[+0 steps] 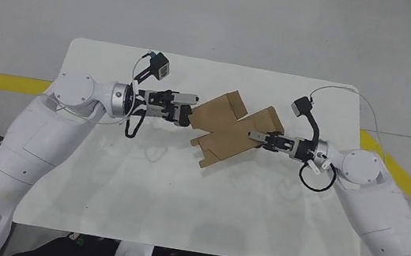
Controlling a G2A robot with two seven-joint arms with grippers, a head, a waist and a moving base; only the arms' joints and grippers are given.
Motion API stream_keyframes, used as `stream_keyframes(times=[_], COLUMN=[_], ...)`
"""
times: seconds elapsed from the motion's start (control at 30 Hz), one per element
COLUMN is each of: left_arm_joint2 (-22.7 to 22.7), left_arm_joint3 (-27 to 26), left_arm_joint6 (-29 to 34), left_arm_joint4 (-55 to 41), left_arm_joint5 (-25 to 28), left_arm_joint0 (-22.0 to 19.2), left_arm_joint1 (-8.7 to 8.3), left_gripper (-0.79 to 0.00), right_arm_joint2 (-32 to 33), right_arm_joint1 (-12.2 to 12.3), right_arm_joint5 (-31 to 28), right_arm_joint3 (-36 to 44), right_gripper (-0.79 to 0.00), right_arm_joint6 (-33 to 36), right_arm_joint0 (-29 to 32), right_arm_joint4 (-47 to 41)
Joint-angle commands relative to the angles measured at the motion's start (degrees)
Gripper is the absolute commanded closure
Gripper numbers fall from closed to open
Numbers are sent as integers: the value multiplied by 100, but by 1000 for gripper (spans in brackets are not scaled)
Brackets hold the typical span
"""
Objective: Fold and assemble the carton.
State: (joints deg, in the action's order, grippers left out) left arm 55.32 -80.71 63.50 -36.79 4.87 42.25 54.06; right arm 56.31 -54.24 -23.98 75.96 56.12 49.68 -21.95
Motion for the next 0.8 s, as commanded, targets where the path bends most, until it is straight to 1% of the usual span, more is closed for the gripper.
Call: stream_keyframes(times=[0.0,0.23,0.37,0.7,0.73,0.77], left_arm_joint2=[-1,-130,-247,-286,-280,-269], left_arm_joint3=[-13,72,215,456,470,483], left_arm_joint6=[-14,-197,-225,-291,-295,-297], left_arm_joint4=[-19,84,108,17,18,17], left_arm_joint5=[-30,-91,-147,-155,-150,-151], left_arm_joint0=[-17,-24,-14,-17,-16,-20], left_arm_joint1=[19,105,164,269,276,282], left_gripper=[-785,-785,-785,-785,-723,-576], right_arm_joint2=[49,157,201,332,338,341], right_arm_joint1=[5,3,-7,-14,-17,-20], right_arm_joint5=[4,22,21,51,52,58], right_arm_joint3=[22,122,189,241,246,250], right_gripper=[0,0,0,0,0,0], right_arm_joint6=[19,22,-7,49,52,56], right_arm_joint0=[25,114,163,249,256,265], right_arm_joint4=[18,18,-3,8,9,7])
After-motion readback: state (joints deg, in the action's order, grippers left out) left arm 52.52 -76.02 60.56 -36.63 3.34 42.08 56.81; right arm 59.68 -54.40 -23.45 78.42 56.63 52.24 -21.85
